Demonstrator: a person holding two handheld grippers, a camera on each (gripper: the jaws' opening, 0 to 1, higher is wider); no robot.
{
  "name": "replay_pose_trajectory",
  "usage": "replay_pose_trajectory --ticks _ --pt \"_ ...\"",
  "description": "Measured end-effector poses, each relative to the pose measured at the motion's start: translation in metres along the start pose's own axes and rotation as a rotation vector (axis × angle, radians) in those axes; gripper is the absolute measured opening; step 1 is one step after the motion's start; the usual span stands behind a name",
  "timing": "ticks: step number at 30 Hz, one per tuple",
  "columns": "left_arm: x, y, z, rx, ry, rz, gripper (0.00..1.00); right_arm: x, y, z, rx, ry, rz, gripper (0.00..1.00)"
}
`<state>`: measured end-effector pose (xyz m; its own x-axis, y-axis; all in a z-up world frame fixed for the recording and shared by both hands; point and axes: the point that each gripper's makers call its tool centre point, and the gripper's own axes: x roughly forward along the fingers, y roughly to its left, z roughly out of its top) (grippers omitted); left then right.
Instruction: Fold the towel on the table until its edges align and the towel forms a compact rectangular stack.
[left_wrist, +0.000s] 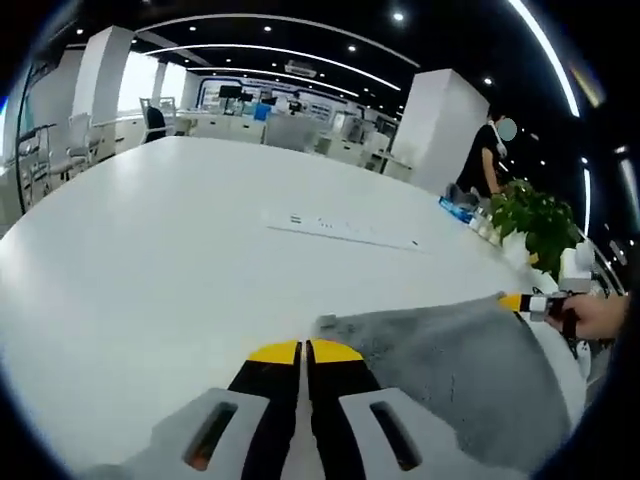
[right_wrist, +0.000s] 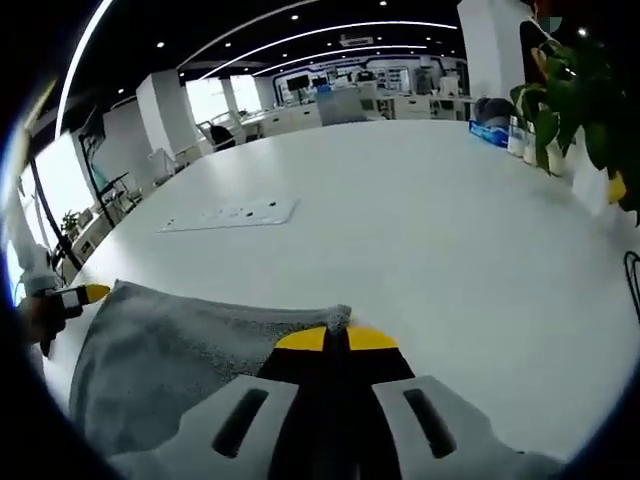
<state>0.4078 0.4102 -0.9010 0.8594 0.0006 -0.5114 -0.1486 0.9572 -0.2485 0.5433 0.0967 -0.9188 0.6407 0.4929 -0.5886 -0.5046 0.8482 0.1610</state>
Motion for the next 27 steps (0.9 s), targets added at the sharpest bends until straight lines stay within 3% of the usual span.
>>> replay_pose_trajectory --ticks 8,13,21,23,27 --pt "-0.01 -0.025 0.016 0.087 -0.027 -0.062 0.08 -0.006 0.0 -0.001 0.02 0.014 0.032 0.08" --pt "-0.013 -0.039 0.02 0.173 -0.022 -0.135 0.12 -0.012 0.013 0.004 0.029 0.009 0.09 0.15" --pt "-0.03 -0.058 0.025 0.305 -0.01 -0.174 0.28 -0.026 0.018 0.017 0.036 -0.005 0.118 0.23" --pt "-0.038 -0.068 0.026 0.368 -0.01 -0.192 0.34 -0.03 0.021 0.021 0.102 -0.013 0.141 0.26" --pt "-0.055 -0.088 0.026 0.403 -0.018 -0.222 0.44 -0.04 0.022 0.025 0.057 -0.011 0.143 0.28"
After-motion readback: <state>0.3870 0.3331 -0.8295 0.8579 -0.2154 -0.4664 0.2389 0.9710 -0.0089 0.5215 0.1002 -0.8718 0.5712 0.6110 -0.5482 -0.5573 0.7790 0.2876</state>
